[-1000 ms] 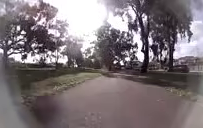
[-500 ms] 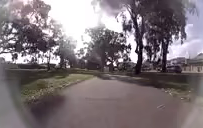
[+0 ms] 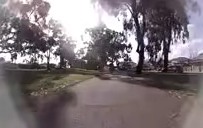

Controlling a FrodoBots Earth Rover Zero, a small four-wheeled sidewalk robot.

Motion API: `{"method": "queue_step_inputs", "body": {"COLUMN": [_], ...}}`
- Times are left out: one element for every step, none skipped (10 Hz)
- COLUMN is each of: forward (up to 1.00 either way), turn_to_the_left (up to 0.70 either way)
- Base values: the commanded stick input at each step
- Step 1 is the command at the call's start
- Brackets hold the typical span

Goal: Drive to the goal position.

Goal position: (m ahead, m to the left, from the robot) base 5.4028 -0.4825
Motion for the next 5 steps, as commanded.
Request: {"method": "queue_step_inputs", "body": {"forward": [0.7, 0.7, 0.7, 0.7, 0.7], "turn_to_the_left": [0.0, 0.0, 0.0, 0.0, 0.0]}}
